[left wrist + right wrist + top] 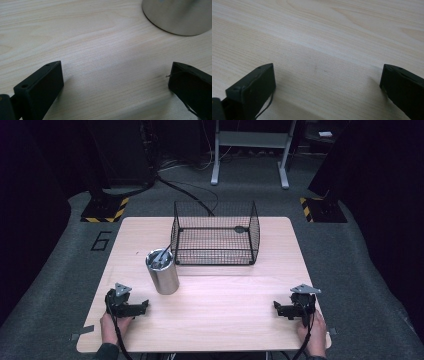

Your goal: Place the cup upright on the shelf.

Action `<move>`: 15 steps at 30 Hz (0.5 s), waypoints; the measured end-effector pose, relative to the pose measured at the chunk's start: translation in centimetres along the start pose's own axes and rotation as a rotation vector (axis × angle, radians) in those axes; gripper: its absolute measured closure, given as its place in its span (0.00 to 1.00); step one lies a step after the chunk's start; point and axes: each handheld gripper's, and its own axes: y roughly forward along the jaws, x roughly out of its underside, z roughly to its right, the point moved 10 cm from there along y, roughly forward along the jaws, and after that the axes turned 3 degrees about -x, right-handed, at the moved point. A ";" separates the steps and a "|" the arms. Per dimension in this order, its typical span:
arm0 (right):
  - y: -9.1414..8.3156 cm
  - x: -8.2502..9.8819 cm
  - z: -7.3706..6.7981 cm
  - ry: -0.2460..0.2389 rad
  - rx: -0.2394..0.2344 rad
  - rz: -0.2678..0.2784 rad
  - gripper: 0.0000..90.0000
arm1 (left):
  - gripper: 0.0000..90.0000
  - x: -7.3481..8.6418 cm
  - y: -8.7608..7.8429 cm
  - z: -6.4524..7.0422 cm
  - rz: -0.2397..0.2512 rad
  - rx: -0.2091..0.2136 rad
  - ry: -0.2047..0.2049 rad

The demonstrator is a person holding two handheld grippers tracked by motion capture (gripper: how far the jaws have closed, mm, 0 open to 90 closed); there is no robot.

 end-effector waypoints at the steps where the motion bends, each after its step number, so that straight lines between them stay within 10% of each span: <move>1: 0.0 0.0 0.0 0.000 0.000 0.000 0.00 | 0.00 0.0 0.0 0.0 0.000 0.000 0.000; 15: 0.1 0.0 -0.1 -0.003 -0.009 -0.003 0.00 | 0.00 0.0 0.1 -0.1 -0.001 0.006 0.008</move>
